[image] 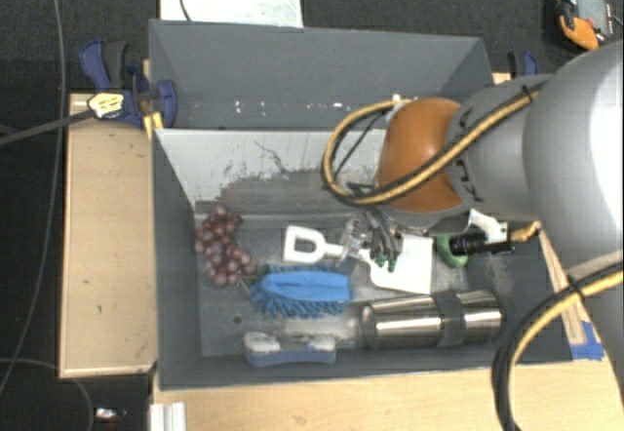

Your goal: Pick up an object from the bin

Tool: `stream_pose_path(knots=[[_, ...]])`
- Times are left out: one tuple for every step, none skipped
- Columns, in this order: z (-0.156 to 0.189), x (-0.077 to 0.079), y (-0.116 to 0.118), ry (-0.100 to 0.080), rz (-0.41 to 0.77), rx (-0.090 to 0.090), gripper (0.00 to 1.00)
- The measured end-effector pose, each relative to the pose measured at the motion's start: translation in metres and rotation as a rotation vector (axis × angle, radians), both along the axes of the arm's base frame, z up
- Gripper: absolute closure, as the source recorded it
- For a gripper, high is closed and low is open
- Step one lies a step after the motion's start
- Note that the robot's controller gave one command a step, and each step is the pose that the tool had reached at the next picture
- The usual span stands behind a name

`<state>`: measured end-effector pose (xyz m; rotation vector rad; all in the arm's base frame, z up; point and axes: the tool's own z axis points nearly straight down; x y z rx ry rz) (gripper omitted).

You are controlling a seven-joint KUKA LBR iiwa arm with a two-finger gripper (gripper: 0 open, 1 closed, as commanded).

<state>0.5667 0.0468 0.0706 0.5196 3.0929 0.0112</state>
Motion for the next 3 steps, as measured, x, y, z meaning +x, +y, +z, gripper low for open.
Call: stream_pose_path(knots=[[0.007, -0.001, 0.000, 0.001, 0.000, 0.000, 1.00], [0.020, 0.000, 0.000, -0.002, 0.001, 0.000, 1.00], [0.041, 0.000, 0.000, -0.003, 0.003, 0.001, 1.00]])
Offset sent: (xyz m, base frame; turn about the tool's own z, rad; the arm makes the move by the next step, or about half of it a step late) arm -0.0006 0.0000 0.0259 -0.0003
